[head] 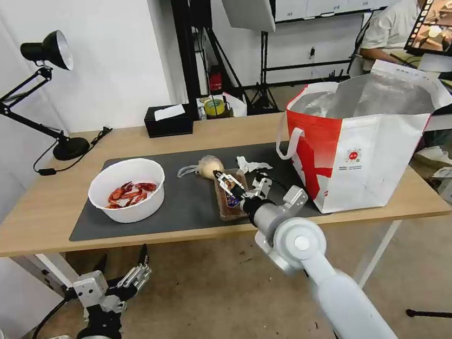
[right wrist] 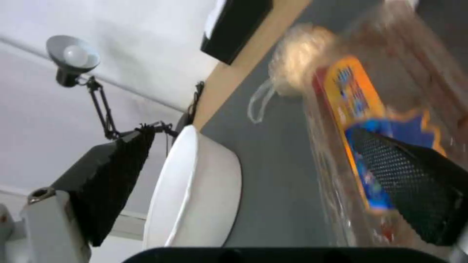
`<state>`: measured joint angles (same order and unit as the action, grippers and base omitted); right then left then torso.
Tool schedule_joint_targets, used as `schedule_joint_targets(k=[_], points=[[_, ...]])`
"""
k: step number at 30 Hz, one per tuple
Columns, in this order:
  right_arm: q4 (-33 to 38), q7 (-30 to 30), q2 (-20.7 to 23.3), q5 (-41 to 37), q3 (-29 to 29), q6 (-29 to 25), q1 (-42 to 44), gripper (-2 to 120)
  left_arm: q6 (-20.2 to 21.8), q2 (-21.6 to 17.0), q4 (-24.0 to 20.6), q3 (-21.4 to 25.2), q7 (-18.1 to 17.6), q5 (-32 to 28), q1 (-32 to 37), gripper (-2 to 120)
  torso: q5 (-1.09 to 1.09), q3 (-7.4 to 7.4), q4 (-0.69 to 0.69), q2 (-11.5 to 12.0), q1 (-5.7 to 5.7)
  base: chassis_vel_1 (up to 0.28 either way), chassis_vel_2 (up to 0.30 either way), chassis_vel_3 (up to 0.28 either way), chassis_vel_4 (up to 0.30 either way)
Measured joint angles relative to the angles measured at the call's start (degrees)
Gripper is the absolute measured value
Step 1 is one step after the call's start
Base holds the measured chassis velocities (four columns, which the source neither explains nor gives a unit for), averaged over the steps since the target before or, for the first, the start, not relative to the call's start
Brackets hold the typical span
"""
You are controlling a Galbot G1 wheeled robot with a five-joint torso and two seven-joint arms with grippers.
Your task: Pick up the trash from the table and place it into the takeout bag.
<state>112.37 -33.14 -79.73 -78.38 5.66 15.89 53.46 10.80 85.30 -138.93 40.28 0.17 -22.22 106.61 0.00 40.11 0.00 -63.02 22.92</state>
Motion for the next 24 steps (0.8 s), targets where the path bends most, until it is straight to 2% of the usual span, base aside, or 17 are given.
schedule_joint_targets(k=[2,4,5,6,7,9,11,12,15,16,19,21,24], points=[[0.0,1.5,1.3,1.6,-0.1,0.7,-0.8,100,0.0,-0.1,0.0,0.0,0.0,0.0,0.0,100,0.00,0.00,0.00,0.0,0.00,0.000,0.000,0.000,0.000],[-0.4,5.7,4.7,7.6,-0.8,3.9,-3.0,97,0.0,-0.3,-0.1,0.1,0.0,0.0,-0.1,100,0.01,0.00,0.00,0.0,0.00,0.000,0.000,0.000,0.000],[-1.3,10.3,7.6,13.4,-1.9,7.2,-5.1,91,0.0,-0.6,-0.1,0.2,0.0,0.0,-0.2,100,-0.01,0.00,-0.01,0.0,-0.01,0.000,0.000,0.000,0.000],[-1.3,10.3,7.6,13.4,-1.9,7.2,-5.1,91,0.0,-0.6,-0.1,0.2,0.0,0.0,-0.2,100,-0.01,0.00,-0.01,0.0,-0.01,0.000,0.000,0.000,0.000],[-2.8,15.0,9.6,18.2,-2.8,8.7,-7.0,86,-0.1,-0.9,-0.1,0.2,0.0,0.0,-0.4,100,0.00,0.00,-0.01,0.0,-0.01,0.000,0.000,0.000,0.000],[-3.5,16.7,10.4,20.2,-3.2,9.2,-7.8,84,-0.1,-1.0,-0.1,0.2,0.0,-0.1,-0.5,100,0.00,0.00,0.00,0.0,-0.01,0.000,0.000,0.000,0.000],[-8.6,26.7,14.3,29.4,-6.1,9.4,-13.1,69,-0.7,-2.0,0.5,-0.1,0.0,-0.3,-0.9,100,0.00,0.01,0.00,0.0,0.00,0.000,0.000,0.000,0.000],[-8.6,26.7,14.3,29.4,-6.1,9.4,-13.1,69,-0.7,-2.0,0.5,-0.1,0.0,-0.3,-0.9,100,0.00,0.01,0.00,0.0,0.00,0.000,0.000,0.000,0.000],[-12.7,32.1,15.9,35.4,-8.8,8.9,-17.5,54,-0.7,-3.5,0.7,-0.8,0.0,-3.2,-1.9,100,0.00,0.01,0.00,0.0,0.00,0.000,0.000,0.000,0.000],[-12.7,32.1,15.9,35.4,-8.8,8.9,-17.5,54,-0.7,-3.5,0.7,-0.8,0.0,-3.2,-1.9,100,0.00,0.01,0.00,0.0,0.00,0.000,0.000,0.000,0.000],[-15.7,33.4,15.8,37.6,-10.5,10.8,-19.7,39,0.0,-6.4,0.7,-1.2,0.0,-7.7,-3.3,100,0.01,0.01,0.01,0.0,0.00,0.000,0.000,0.000,0.000],[-16.2,33.4,15.7,38.1,-10.8,11.4,-19.9,36,0.2,-7.1,0.6,-1.2,0.0,-9.0,-3.7,100,0.01,0.00,0.00,0.0,0.00,0.000,0.000,0.000,0.000],[-18.1,33.4,15.3,38.7,-11.9,13.9,-21.0,22,0.6,-9.8,0.5,-1.2,-0.2,-14.0,-4.5,100,0.00,0.00,0.01,0.0,0.00,0.000,0.000,0.000,0.000]])
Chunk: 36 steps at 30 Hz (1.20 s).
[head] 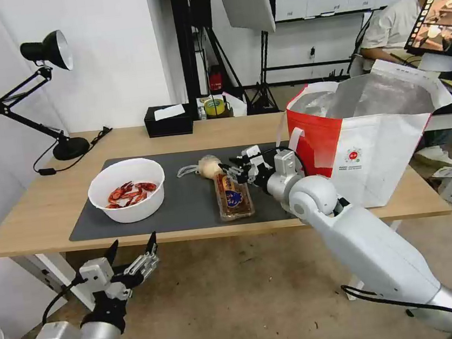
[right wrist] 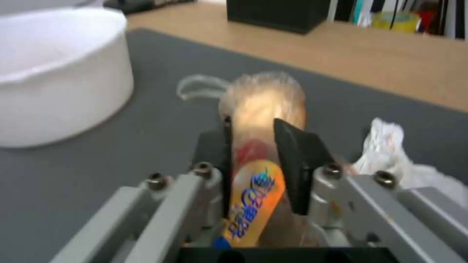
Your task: Pick up the trash from the table and place it into the takeout bag.
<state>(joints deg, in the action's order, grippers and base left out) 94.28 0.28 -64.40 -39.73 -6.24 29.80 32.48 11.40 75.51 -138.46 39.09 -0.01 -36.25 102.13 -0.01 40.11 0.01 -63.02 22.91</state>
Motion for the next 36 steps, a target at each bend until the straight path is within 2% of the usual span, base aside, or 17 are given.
schedule_joint_targets(k=[1,4,7,12,16,19,23,33,34,35,36], points=[[0.0,0.0,0.0,0.0,0.0,0.0,0.0,22,0.0,0.0,0.0,0.0,0.0,0.0,0.0,100,0.00,0.00,0.00,0.0,0.00,0.000,0.000,0.000,0.000],[-1.7,0.2,-0.2,-0.4,-1.0,0.9,-1.1,6,0.1,-3.0,0.5,-0.4,-0.2,-4.0,-1.4,100,0.01,0.00,-0.01,0.0,0.00,0.000,0.000,0.000,0.000],[-2.4,0.2,-0.6,-0.8,-1.7,1.0,-1.9,0,0.1,-4.0,0.8,-0.6,-0.2,-5.7,-1.9,100,0.01,0.00,-0.01,0.0,0.00,0.000,0.000,0.000,0.000],[-3.9,0.1,-1.0,-1.8,-2.9,1.1,-3.1,0,0.1,-6.6,2.3,-1.9,-0.1,-9.6,-4.4,100,0.02,0.00,0.02,0.0,0.00,0.000,0.000,0.000,0.000],[-4.4,0.1,-0.9,-2.2,-2.9,0.8,-3.2,0,-0.3,-10.8,5.0,-3.6,0.1,-13.6,-8.7,100,0.02,0.00,-0.01,0.0,0.01,0.000,0.000,0.000,0.000],[-4.6,0.2,-0.9,-2.7,-2.8,-0.4,-3.1,0,-1.8,-14.3,7.8,-5.3,1.3,-15.5,-11.4,100,0.02,0.00,-0.01,0.0,0.01,0.000,0.000,0.000,0.000],[-4.4,0.2,-1.0,-3.1,-2.6,-0.6,-2.6,0,-2.8,-16.9,10.3,-7.6,2.9,-16.7,-13.1,100,0.01,0.00,0.00,0.0,0.01,0.000,0.000,0.000,0.000],[-2.9,0.2,-0.2,-4.0,-1.2,-0.9,-1.1,0,-3.3,-20.6,17.6,-14.8,4.0,-18.9,-20.6,100,0.01,0.00,0.00,0.0,0.00,0.000,0.000,0.000,0.000],[-2.2,0.1,0.3,-4.7,-0.7,-1.2,-0.4,0,-2.2,-21.4,19.0,-16.1,4.4,-23.8,-23.4,100,0.01,0.00,-0.01,0.0,0.01,0.000,0.000,0.000,0.000],[-2.2,0.1,0.3,-4.7,-0.7,-1.2,-0.4,0,-2.2,-21.4,19.0,-16.1,4.4,-23.8,-23.4,100,0.01,0.00,-0.01,0.0,0.01,0.000,0.000,0.000,0.000],[-1.7,0.2,0.5,-5.0,-0.4,-1.4,0.0,0,-1.2,-21.6,19.5,-16.6,4.4,-27.8,-24.7,100,0.00,0.00,-0.01,0.0,0.01,0.000,0.000,0.000,0.000]])
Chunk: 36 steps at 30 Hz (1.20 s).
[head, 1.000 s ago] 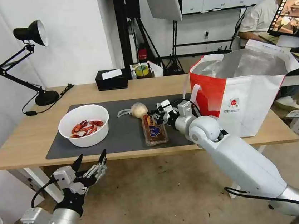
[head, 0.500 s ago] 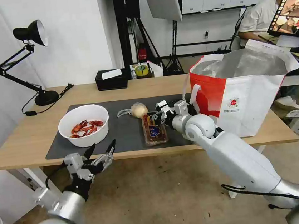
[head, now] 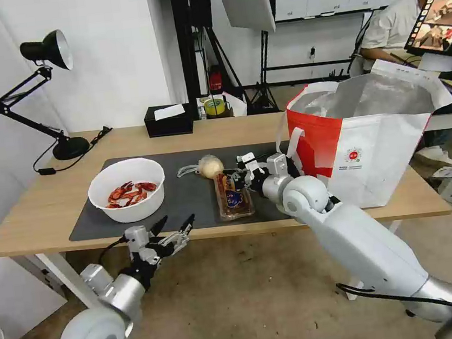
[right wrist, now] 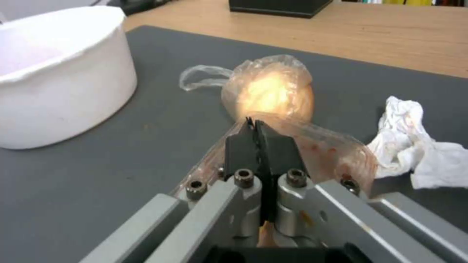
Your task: Pick up the trash from the table and place it into the takeout bag.
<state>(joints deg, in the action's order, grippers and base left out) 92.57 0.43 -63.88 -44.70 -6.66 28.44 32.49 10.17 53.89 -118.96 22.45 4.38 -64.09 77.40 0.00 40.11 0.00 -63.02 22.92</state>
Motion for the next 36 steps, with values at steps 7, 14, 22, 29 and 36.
schedule_joint_targets(k=[7,14,22,29,36], points=[[2.7,-0.1,1.2,-1.3,1.5,-0.6,1.9,0,6.5,0.8,2.2,-1.8,-2.6,-23.8,-8.2,100,0.00,0.00,0.00,0.0,0.00,0.000,0.000,0.000,0.000],[3.1,0.4,2.2,-1.5,2.4,-1.4,2.3,0,9.3,2.5,5.3,-5.6,-12.5,-33.5,-15.6,100,-0.01,-0.01,0.00,0.0,0.00,0.000,0.000,0.000,0.000],[2.5,1.9,2.8,-1.9,2.5,-2.4,2.3,0,11.4,4.3,10.3,-9.8,-13.6,-33.4,-19.7,100,0.00,0.00,0.00,0.0,0.00,0.000,0.000,0.000,0.000],[1.7,2.4,3.2,-1.9,3.2,-2.5,2.4,0,11.4,5.9,13.2,-12.6,-13.8,-32.7,-22.8,100,0.00,0.00,0.00,0.0,0.00,0.000,0.000,0.000,0.000],[1.8,2.7,3.5,-1.8,3.9,-2.6,3.3,0,11.3,6.5,15.6,-14.6,-14.3,-31.6,-24.6,100,0.00,0.00,0.00,0.0,0.00,0.000,0.000,0.000,0.000]])
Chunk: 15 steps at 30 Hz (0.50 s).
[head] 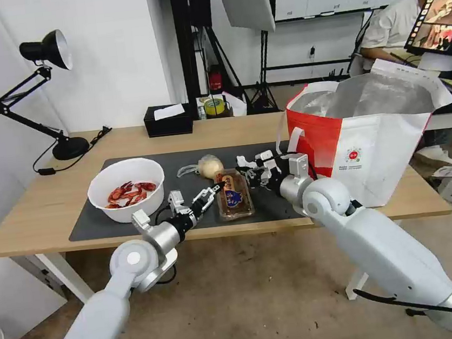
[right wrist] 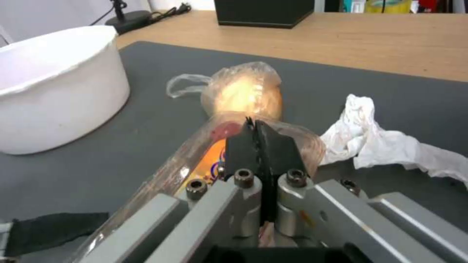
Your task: Pick up the trash from the table and place it into the takeout bag.
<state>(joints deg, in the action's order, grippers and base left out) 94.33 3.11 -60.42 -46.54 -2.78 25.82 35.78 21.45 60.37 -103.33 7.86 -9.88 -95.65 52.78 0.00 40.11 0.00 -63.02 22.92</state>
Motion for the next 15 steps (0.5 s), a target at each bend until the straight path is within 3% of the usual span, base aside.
schedule_joint_targets(k=[15], points=[[-0.2,0.0,-0.6,0.3,0.1,0.3,0.5,0,-0.1,0.5,1.9,-1.6,-1.8,1.3,-2.0,100,0.00,0.00,0.00,0.0,-0.01,0.000,0.000,0.000,0.000]])
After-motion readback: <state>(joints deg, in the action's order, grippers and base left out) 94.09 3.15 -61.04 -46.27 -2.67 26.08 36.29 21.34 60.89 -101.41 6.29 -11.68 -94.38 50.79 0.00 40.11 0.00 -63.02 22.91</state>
